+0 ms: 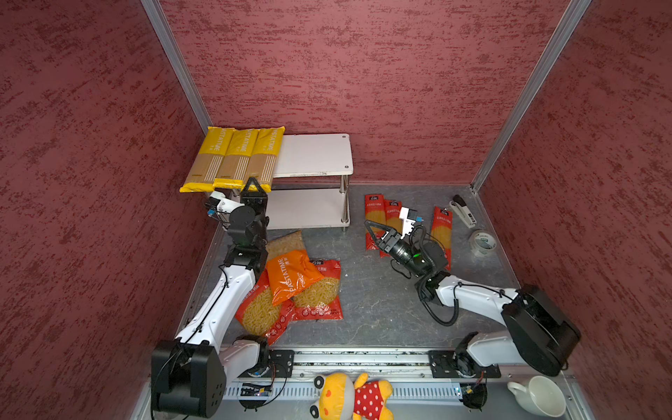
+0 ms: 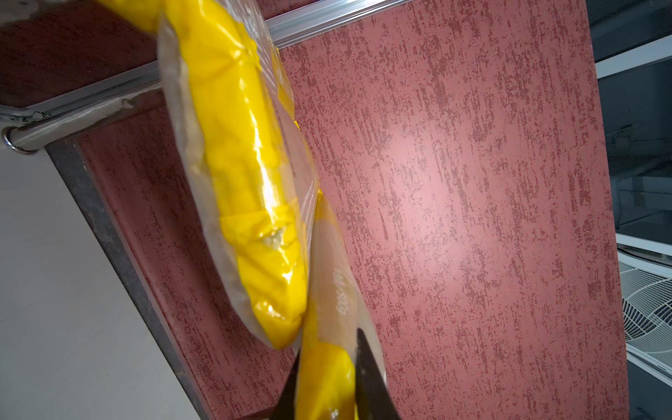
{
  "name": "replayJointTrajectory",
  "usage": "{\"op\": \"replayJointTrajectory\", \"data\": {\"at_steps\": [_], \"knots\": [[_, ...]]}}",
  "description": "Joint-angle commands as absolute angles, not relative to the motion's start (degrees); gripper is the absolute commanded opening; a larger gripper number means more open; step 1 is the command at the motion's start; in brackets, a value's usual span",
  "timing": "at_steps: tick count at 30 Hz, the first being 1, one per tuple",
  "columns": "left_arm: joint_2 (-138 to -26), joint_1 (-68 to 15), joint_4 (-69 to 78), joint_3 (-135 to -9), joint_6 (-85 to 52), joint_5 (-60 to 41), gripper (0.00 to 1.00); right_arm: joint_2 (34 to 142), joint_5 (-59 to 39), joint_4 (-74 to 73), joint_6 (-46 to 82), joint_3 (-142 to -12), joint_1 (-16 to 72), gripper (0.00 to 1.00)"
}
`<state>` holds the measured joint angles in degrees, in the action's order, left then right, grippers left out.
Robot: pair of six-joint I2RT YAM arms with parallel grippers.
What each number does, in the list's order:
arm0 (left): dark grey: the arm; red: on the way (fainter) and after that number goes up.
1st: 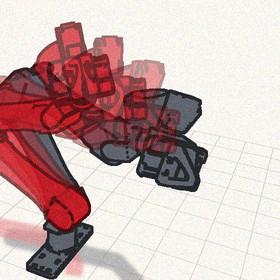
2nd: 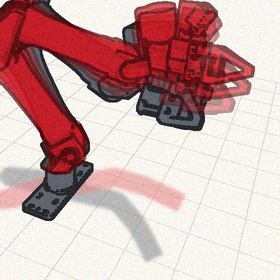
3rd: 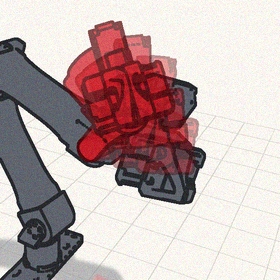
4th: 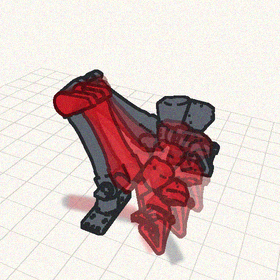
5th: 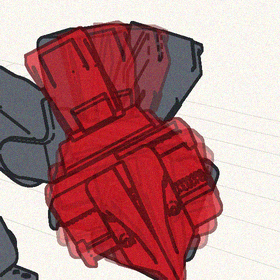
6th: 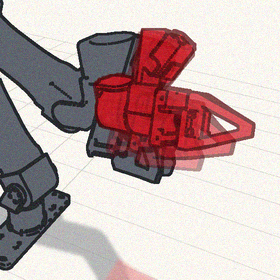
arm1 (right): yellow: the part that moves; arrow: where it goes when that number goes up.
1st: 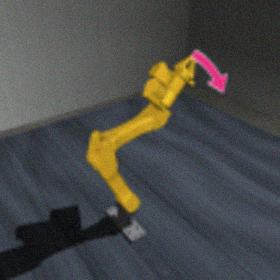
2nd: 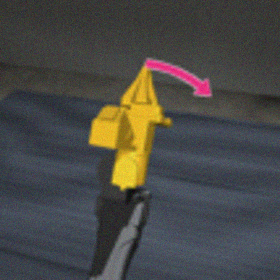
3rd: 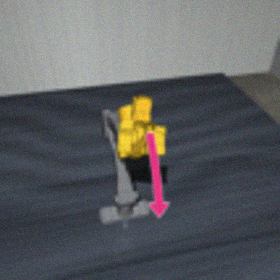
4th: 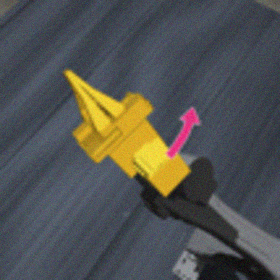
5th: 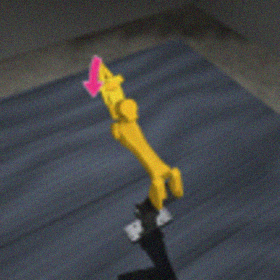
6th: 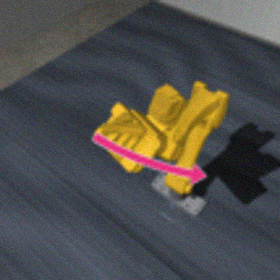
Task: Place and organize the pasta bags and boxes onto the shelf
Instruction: 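Open the left gripper to release the yellow pack on the shelf, then withdraw the left gripper while the right gripper reaches toward red spaghetti packs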
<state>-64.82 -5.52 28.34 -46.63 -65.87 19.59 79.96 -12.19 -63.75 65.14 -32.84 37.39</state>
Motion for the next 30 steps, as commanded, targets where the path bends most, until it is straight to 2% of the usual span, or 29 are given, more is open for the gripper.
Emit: {"op": "replayJointTrajectory", "data": {"at_steps": [1,5,10,13,22,30], "knots": [[-65.3,-4.7,29.3,-46.5,-66.7,20.4,0.19,79.7,-11.7,-65.4,65.3,-32.7,37.1,0.50],[-63.9,-4.6,28.8,-45.1,-66.3,18.5,0.56,80.0,-11.6,-65.3,65.2,-32.7,37.2,0.50],[-60.8,-4.5,25.7,-42.4,-66.1,15.5,0.71,80.5,-11.7,-65.6,65.2,-32.7,37.2,0.50],[-57.6,-4.4,24.2,-40.0,-65.5,13.6,0.75,80.8,-11.8,-65.9,65.2,-32.8,37.2,0.50],[-41.7,-5.8,15.1,-32.6,-59.9,10.5,0.75,82.8,-12.5,-67.0,66.0,-33.4,37.2,0.50],[-36.2,-17.5,7.0,-24.9,-57.6,16.9,0.73,85.4,-13.2,-66.4,66.2,-34.5,37.2,0.50]]}}
